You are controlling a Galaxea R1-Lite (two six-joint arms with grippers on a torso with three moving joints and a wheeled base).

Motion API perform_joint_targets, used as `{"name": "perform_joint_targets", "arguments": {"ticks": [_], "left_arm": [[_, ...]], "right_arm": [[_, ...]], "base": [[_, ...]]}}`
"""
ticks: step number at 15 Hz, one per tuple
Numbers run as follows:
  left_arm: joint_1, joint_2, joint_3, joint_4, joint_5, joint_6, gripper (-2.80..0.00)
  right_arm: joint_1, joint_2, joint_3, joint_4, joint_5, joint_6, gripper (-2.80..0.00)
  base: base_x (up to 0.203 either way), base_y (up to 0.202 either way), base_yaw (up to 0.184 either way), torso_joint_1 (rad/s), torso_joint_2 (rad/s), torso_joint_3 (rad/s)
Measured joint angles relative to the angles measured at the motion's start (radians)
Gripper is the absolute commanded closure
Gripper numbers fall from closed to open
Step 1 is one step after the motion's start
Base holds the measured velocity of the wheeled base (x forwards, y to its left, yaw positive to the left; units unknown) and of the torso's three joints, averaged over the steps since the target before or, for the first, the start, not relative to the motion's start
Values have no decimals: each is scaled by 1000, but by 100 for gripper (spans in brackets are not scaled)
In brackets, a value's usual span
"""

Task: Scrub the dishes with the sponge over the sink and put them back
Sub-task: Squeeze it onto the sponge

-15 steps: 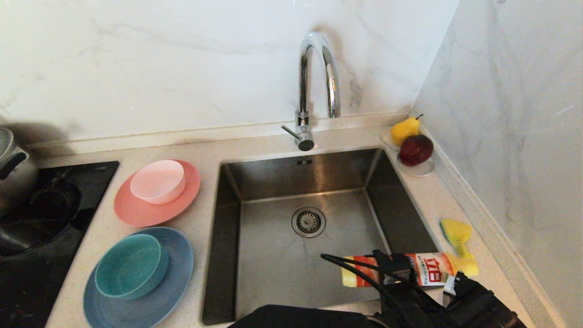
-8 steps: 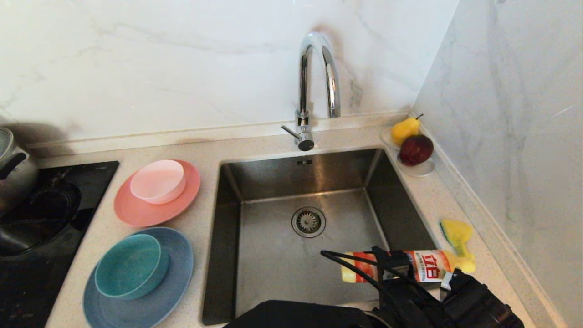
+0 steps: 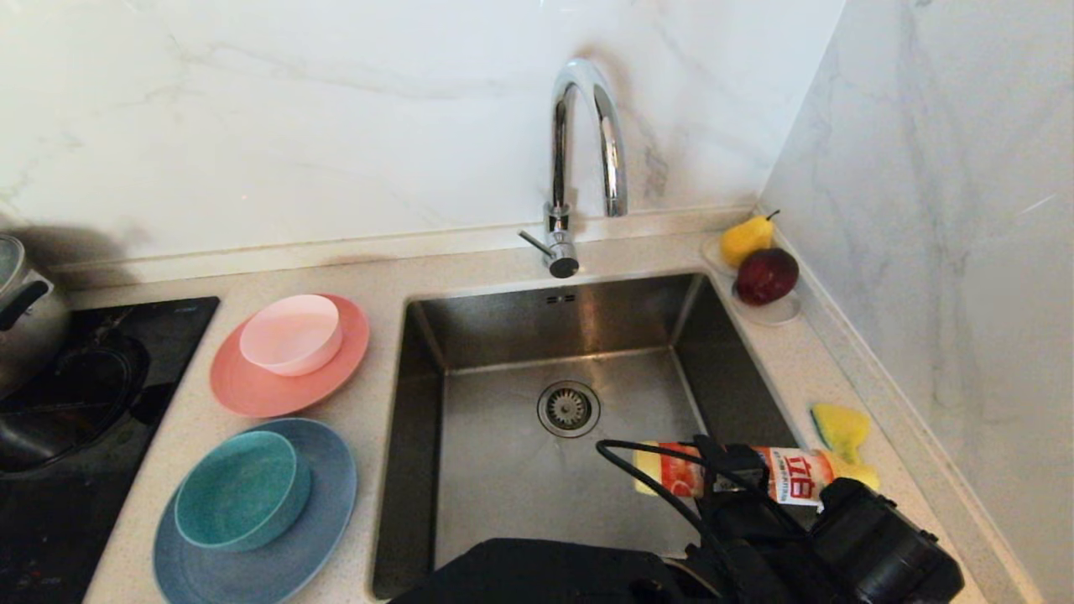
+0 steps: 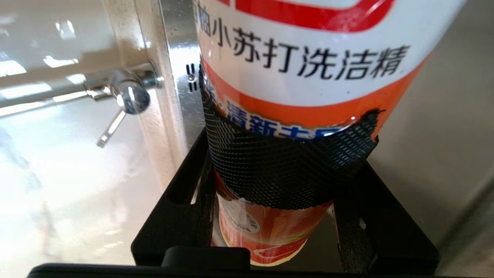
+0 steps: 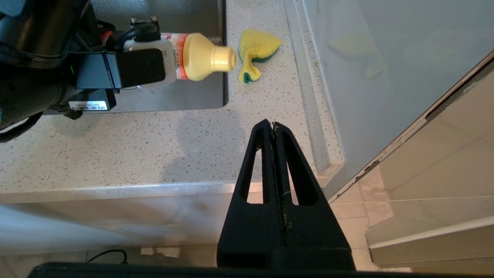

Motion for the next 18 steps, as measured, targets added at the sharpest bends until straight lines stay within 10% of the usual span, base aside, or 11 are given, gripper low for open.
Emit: {"name": "perform_joint_targets", "arguments": {"ticks": [18], "left_arm": [[19,14,0,-182,-3,219,0]], "right_arm": [[0,0,0,0,1,0,0]], "base": [[0,0,0,0,0,0]]}}
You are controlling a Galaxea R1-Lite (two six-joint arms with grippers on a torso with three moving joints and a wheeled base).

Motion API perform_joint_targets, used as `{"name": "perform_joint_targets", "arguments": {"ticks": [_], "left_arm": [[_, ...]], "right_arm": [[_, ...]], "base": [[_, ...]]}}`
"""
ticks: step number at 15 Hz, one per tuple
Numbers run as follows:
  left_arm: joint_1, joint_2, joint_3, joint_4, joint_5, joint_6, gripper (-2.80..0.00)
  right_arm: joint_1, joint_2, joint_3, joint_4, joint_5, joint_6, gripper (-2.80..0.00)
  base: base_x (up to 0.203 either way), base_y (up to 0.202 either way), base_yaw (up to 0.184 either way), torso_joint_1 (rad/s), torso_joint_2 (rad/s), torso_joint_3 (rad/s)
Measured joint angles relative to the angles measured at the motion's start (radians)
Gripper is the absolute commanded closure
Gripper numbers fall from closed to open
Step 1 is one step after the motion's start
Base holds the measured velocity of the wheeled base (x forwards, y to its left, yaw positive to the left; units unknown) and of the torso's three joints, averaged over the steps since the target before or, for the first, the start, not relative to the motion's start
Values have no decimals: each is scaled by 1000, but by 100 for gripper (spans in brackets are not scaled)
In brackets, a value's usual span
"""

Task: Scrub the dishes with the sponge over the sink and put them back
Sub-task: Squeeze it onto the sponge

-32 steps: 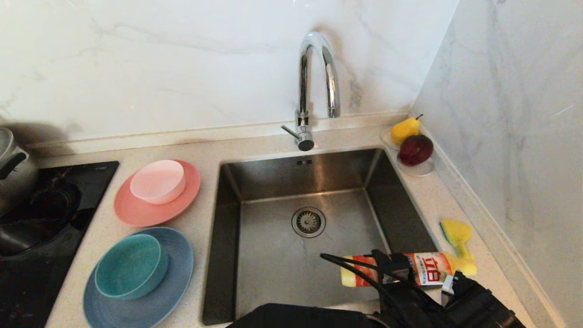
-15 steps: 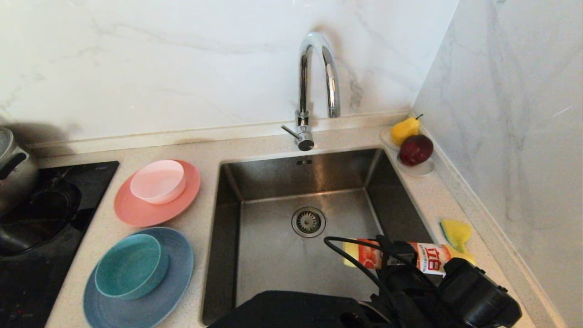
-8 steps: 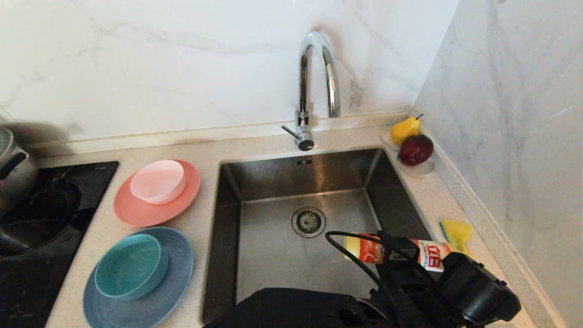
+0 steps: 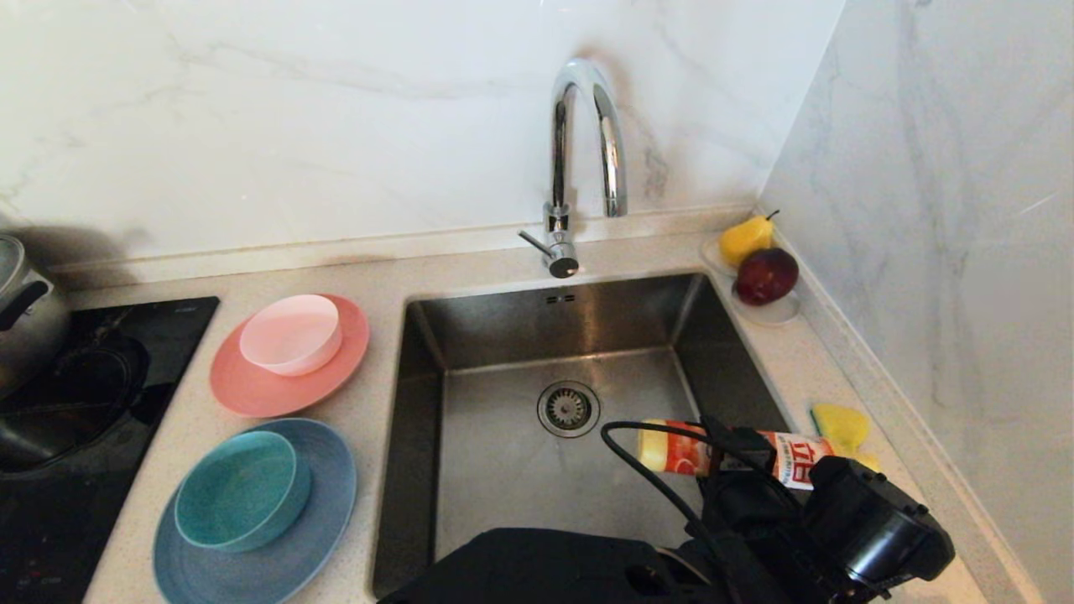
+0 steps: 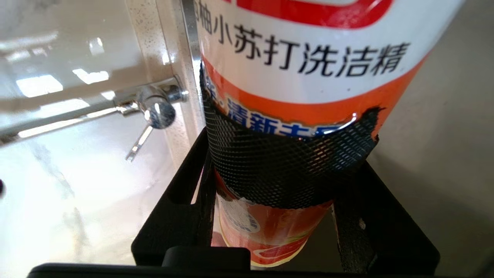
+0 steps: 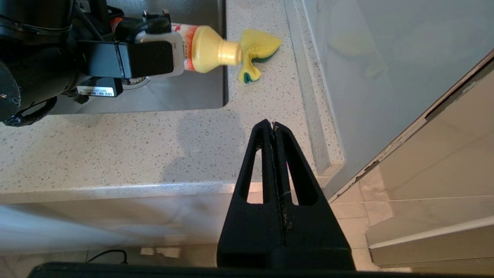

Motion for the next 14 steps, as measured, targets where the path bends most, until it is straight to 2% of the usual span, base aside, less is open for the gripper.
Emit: {"name": "perform_joint_targets", "arguments": {"ticks": [5,8,14], "left_arm": [[3,3,0,-59,-2,91,0],[3,9,0,-74,-6,123,0],[3,18,0,-75,-7,135,0]], "right_arm": [[0,0,0,0,0,0,0],[0,0,0,0,0,0,0],[0,0,0,0,0,0,0]], "base": [[0,0,0,0,0,0],[0,0,0,0,0,0],[0,0,0,0,0,0]]}}
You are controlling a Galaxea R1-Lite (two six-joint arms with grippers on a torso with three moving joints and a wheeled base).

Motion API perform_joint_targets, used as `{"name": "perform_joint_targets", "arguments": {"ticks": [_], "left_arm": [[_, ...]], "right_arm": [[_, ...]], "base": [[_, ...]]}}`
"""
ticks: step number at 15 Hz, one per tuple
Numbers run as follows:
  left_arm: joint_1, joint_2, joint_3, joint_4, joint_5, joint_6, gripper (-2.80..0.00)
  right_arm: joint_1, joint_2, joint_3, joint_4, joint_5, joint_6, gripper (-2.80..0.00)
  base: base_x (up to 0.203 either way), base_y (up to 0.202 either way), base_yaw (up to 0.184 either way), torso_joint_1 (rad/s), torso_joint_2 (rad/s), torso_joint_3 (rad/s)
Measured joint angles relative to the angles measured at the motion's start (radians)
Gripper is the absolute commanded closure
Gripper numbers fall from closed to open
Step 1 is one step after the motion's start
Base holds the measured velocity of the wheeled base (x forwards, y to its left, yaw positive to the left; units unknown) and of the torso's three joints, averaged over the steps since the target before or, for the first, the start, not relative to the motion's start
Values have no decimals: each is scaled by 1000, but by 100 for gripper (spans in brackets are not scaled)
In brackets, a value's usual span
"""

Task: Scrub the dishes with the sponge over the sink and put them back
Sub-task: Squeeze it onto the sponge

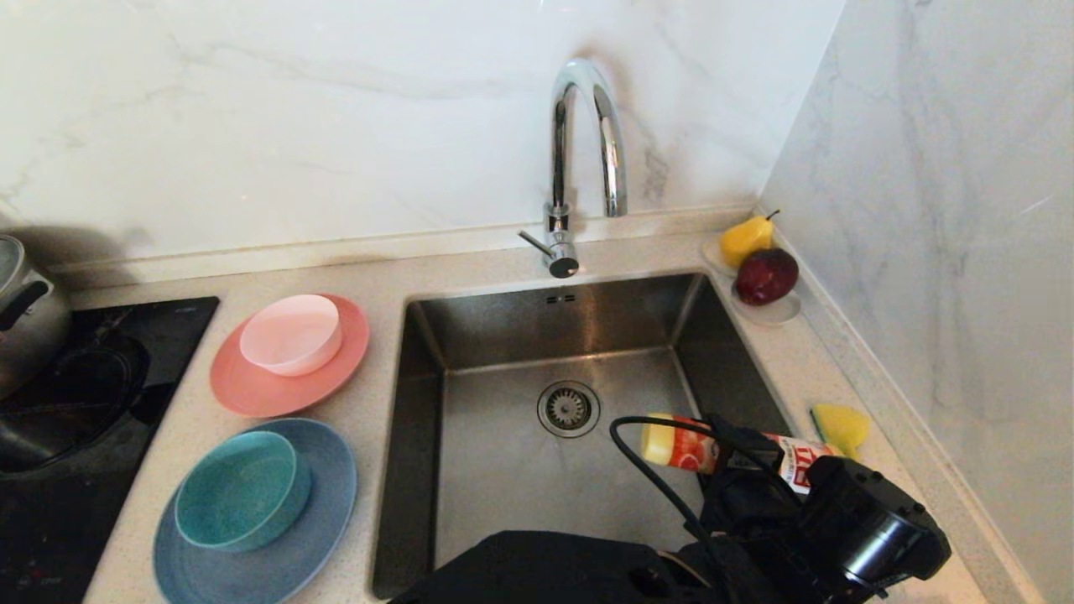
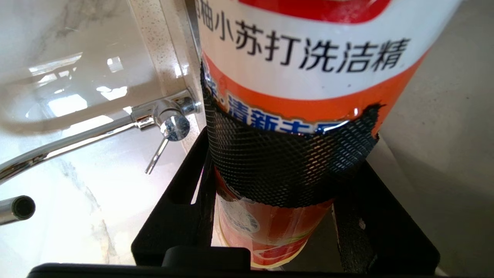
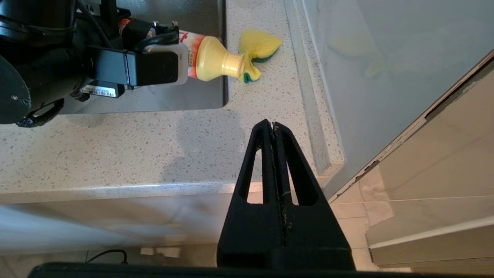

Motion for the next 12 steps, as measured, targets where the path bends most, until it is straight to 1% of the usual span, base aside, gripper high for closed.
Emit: {"name": "perform_joint_targets", "arguments": {"ticks": [4,6,9,12], "left_arm": [[0,2,0,-3,0,-2,0],[0,2,0,-30,1,-1,0],[10,2,-1,-101,3,-1,0],[24,7,-1,-111,3,-1,0]], "right_arm": [[0,0,0,0,-1,0,0],[0,0,0,0,0,0,0],[0,0,0,0,0,0,0],[0,0,0,0,0,1,0]], "base": [[0,0,0,0,0,0],[0,0,0,0,0,0],[0,0,0,0,0,0],[0,0,0,0,0,0]]}}
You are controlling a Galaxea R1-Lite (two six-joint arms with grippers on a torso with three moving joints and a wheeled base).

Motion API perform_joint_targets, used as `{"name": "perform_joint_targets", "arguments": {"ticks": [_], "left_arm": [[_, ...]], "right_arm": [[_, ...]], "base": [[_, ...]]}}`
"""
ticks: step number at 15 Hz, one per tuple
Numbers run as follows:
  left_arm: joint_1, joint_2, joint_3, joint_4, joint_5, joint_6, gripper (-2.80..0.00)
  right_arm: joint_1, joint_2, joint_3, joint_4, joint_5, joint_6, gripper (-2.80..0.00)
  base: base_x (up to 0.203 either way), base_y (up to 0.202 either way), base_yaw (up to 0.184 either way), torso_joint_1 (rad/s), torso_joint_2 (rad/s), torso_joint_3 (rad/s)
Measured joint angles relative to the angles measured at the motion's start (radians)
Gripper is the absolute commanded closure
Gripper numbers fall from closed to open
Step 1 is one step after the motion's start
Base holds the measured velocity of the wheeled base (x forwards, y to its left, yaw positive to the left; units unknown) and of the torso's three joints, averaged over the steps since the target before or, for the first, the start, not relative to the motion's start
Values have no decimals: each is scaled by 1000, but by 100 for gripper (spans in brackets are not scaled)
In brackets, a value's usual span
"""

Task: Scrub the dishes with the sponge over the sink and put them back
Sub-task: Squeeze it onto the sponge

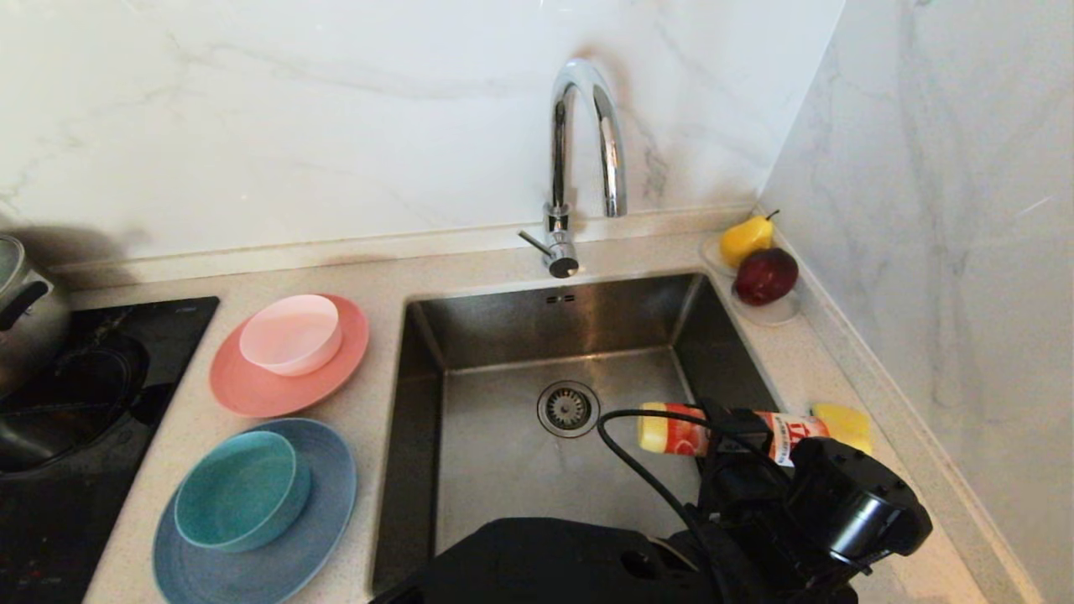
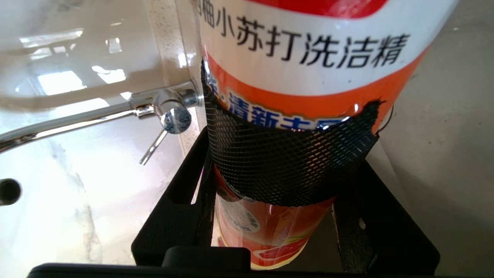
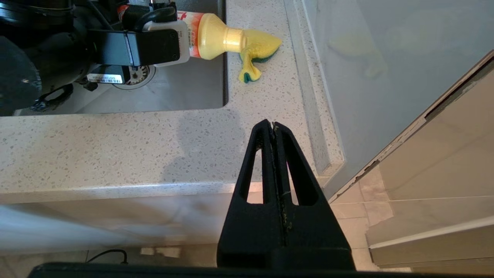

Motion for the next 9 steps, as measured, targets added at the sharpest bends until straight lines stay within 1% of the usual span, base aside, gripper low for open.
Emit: {"name": "perform_joint_targets", "arguments": {"ticks": [5,9], "left_arm": [[15,10,0,0,-4,30,0],[16,15,0,0,-23,57,0]], "right_arm": [[0,0,0,0,0,0,0],[0,0,0,0,0,0,0]], "base": [[0,0,0,0,0,0],[0,0,0,0,0,0]]}}
